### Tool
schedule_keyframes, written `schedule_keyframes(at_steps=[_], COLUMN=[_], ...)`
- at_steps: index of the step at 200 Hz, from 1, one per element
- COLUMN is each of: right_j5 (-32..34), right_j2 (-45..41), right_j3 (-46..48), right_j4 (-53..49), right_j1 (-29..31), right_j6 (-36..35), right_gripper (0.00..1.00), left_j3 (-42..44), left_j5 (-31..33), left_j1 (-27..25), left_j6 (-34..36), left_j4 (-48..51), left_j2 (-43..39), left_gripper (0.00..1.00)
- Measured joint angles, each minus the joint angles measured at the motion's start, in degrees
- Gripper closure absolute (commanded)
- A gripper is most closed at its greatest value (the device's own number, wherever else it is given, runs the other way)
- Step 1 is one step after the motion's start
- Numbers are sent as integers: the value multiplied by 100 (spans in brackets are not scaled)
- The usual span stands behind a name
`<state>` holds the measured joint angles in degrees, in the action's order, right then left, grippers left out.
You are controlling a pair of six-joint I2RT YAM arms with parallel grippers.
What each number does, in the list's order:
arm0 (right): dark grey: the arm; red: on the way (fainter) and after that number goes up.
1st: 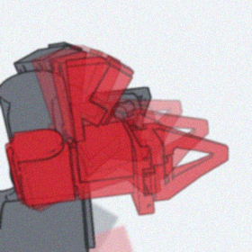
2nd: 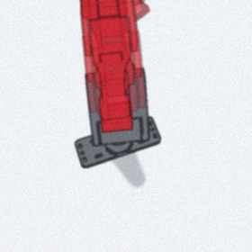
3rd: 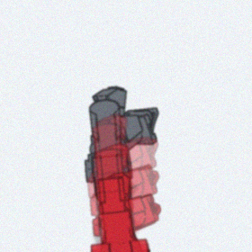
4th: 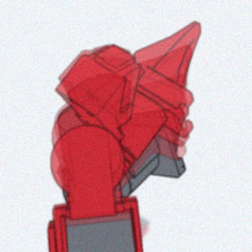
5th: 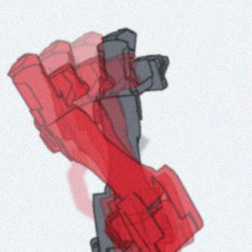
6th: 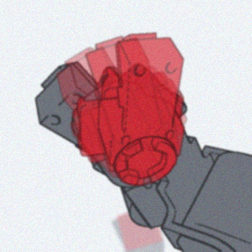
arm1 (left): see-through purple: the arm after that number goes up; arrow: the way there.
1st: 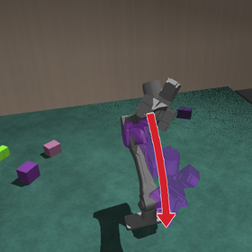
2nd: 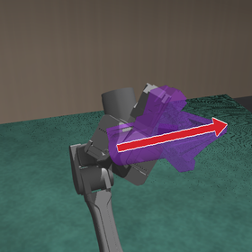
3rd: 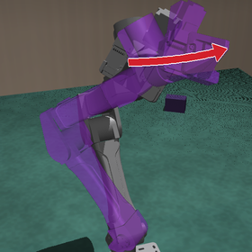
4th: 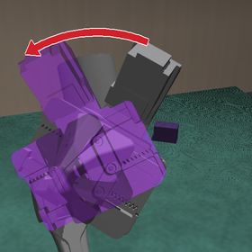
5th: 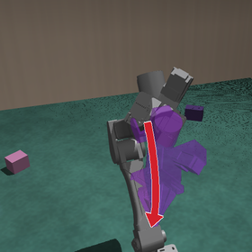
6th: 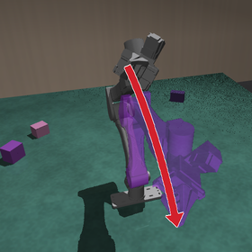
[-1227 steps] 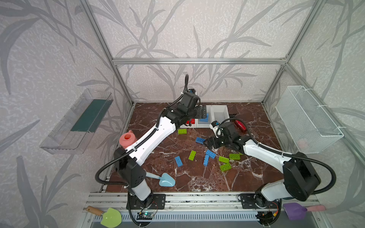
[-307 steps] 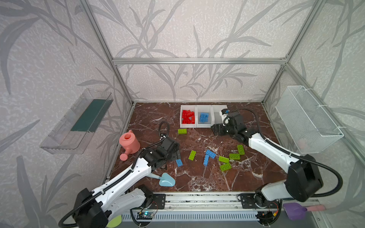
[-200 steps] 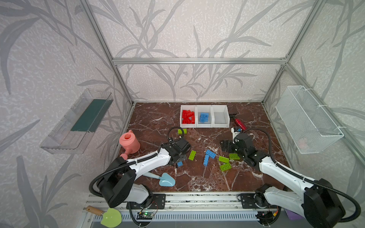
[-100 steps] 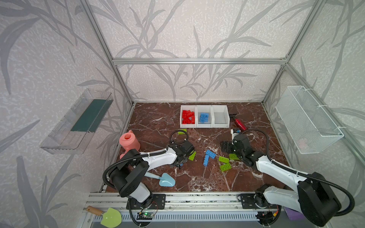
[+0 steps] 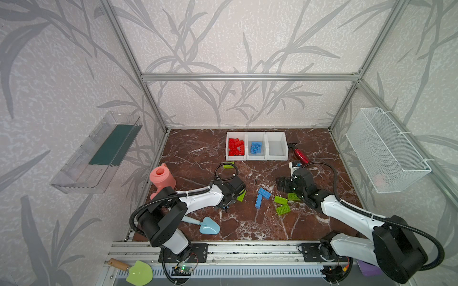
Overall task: Sort the legos into containers by color
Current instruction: 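Grasp a blue brick with the left gripper and carry it to the middle compartment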
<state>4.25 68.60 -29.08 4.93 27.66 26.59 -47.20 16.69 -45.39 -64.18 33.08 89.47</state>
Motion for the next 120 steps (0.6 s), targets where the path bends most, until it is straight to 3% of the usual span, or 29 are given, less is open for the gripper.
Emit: schedule_keyframes(at_steps=[59, 120], right_j5=[-350, -562], right_j2=[0, -7], right_j3=[0, 114], right_j4=[142, 304], right_j1=[7, 20], right_j6=[72, 205], right_gripper=[9, 8], left_j3=[-1497, -3794], left_j5=[214, 221], left_j1=[2, 179], left_j6=[831, 1976], left_j4=[468, 699], left_j2=[101, 1316], left_gripper=[77, 76])
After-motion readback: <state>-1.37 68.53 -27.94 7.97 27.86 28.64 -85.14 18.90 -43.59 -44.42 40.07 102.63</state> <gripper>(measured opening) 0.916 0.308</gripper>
